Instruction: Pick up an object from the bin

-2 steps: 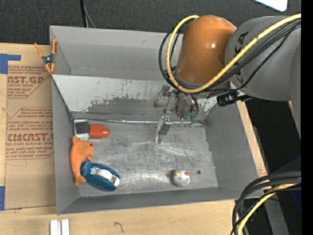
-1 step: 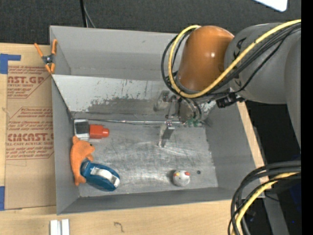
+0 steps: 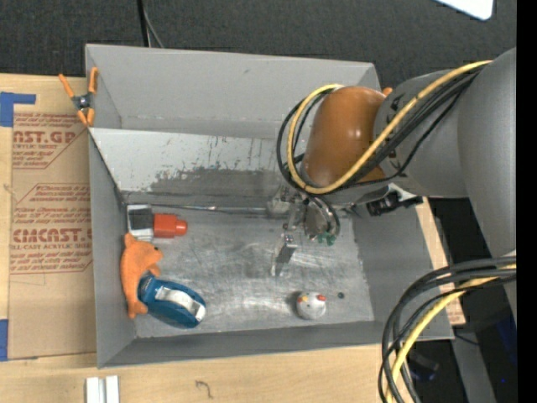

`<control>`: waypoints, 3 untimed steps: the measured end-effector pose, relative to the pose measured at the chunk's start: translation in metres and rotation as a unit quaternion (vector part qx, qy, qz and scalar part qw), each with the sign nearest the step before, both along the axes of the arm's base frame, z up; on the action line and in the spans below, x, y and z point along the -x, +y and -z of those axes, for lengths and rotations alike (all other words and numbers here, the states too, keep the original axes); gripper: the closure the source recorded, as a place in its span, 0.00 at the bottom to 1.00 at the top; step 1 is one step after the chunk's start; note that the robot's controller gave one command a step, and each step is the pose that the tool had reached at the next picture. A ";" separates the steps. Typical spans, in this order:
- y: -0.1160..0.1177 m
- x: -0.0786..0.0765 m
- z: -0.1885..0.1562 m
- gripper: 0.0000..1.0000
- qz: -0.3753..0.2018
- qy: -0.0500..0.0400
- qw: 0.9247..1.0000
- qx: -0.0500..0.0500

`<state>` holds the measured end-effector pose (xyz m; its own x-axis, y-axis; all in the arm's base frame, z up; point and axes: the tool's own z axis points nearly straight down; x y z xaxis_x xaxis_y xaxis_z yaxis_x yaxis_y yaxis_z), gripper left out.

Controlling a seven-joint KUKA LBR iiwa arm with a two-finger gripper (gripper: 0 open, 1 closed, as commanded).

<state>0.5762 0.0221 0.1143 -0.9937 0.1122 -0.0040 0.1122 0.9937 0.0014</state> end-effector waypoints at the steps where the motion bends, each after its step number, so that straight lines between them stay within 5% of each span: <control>1: -0.033 0.002 0.041 1.00 -0.069 -0.003 0.998 0.000; 2: -0.033 0.005 0.043 0.00 -0.069 0.001 0.998 0.000; 3: -0.033 0.004 0.043 0.00 -0.070 0.001 0.998 0.000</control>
Offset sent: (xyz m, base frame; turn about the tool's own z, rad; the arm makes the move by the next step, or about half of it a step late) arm 0.0000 0.0000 0.0000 0.0000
